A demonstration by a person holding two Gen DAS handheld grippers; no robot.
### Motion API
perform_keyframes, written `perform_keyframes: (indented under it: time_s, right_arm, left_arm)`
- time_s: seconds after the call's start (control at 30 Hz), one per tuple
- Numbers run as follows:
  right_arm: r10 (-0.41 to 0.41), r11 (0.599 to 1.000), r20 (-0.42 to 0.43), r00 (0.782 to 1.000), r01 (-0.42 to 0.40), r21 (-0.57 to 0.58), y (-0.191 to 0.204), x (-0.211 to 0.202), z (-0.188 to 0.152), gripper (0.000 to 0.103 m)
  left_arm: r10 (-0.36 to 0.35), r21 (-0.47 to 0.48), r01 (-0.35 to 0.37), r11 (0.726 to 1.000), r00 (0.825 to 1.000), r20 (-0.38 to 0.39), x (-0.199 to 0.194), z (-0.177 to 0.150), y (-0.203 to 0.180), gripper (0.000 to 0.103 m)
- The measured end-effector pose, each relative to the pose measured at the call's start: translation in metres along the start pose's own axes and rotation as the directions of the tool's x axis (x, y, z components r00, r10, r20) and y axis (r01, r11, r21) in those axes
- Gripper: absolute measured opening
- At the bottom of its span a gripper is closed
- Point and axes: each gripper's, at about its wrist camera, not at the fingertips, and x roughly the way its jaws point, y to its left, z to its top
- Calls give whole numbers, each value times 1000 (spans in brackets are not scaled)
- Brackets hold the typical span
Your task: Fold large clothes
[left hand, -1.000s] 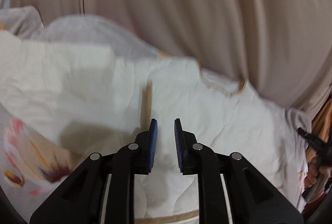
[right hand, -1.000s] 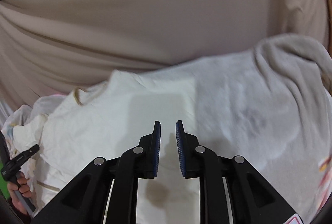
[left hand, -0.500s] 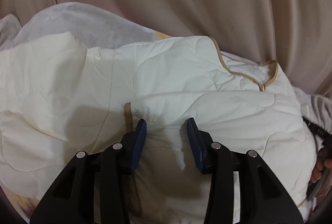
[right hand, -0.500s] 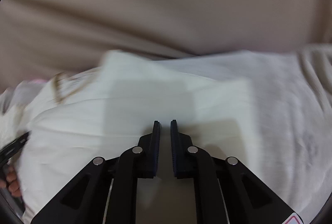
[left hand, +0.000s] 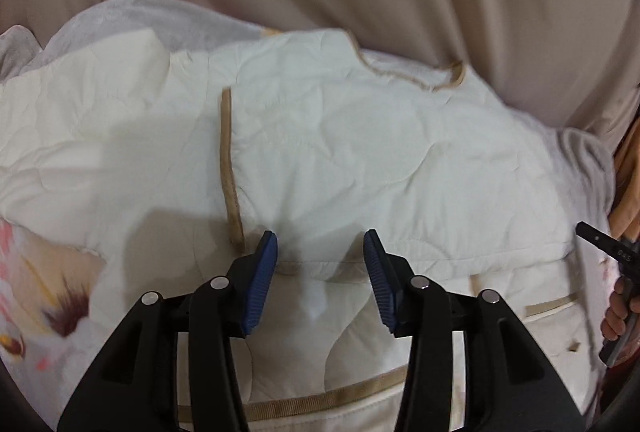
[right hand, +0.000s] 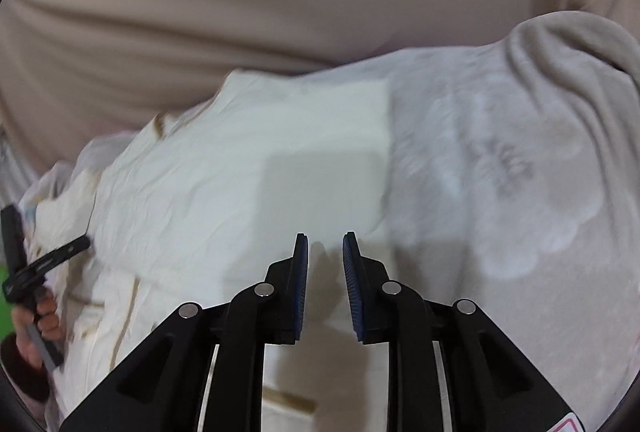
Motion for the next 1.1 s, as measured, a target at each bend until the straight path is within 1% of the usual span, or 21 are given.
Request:
perform_keyframes:
  time_s: [0.03,0.07,0.1,0.17,0.23,0.27,0.33,0.37,0.4,0.43,0.5,0.57,0.6,0.63,0.7,0.77,0.8,0.87,0.93,1.0,1.1]
  right_arm:
    - [-20,1000,-25,999,20,-18,2,11,-4,19]
    - [-64,997,-41,997,62,-41,1,22,-8,12]
    - [-78,996,-45,996,75,-50,-1,26,-11,4]
    - [-64,998,-41,997,64,-12,-13,26,-13,0]
    - [-56,998,-36,998,57,31,-21,20,-15,0]
    - [-67,996,-29,997,69,53,-25,14,-17,0]
    - [-132,988,-18,991,133,75,-31,0,-22,0]
    - [-202,976,-15,979,203,80,-32,-10,-26,7]
    - [-242,968,-4,970,242,71,-30,-17,-27,16]
    - [-243,969,17,970,242,48,-25,-30,-33,16]
    - [-195,981,38,980,194,24,-14,-53,-44,16]
    - [-119,993,44,992,119,4,4,-69,-57,17]
    - [-78,997,41,996,78,-7,14,-73,-63,19]
    - [-36,999,34,999,37,-24,26,-78,-72,23]
    - [13,998,21,1000,-12,-63,51,-80,-87,28]
    - [64,994,1,998,-64,-92,74,-78,-103,31]
    - [71,992,-4,997,-71,-107,84,-76,-109,31]
    - [61,987,-9,998,-61,-151,101,-72,-123,32]
    - [49,982,-19,999,-51,-183,112,-65,-135,36]
    - [34,983,-15,999,-36,-182,115,-60,-146,39]
    - [26,984,1,1000,-25,-179,115,-58,-153,39]
  left_arm:
    - [6,-3,-6,1000,1000,-7,3,-3,0,43]
    - [6,-10,-6,1000,1000,-11,10,-2,2,43]
    - [-2,-21,2,1000,1000,-13,10,-2,5,43]
    - [-15,-35,15,999,1000,-13,6,-4,14,42]
    - [-11,-32,10,999,1000,-14,0,-9,22,43]
    - [22,-33,-23,999,1000,-19,-5,-13,29,43]
    - [48,-53,-48,997,999,-9,-20,-23,49,42]
    - [55,-78,-55,995,998,3,-31,-27,60,42]
    - [56,-117,-53,992,998,21,-46,-32,76,42]
    - [55,-148,-49,988,998,36,-59,-36,90,44]
    - [92,-208,-76,975,994,68,-82,-44,121,49]
    - [143,-280,-109,954,984,103,-105,-47,161,61]
    - [171,-320,-127,939,979,114,-113,-48,180,61]
    - [202,-385,-141,912,972,124,-121,-48,208,61]
    - [213,-496,-118,860,967,139,-130,-49,255,62]
    - [238,-612,-100,784,960,148,-133,-48,305,62]
    - [251,-662,-89,744,956,154,-133,-48,331,62]
    - [292,-731,-92,676,944,152,-134,-49,366,62]
    - [321,-762,-94,641,934,155,-133,-47,389,62]
    - [340,-774,-99,625,927,156,-131,-42,407,62]
    - [327,-788,-83,610,932,155,-122,-38,418,59]
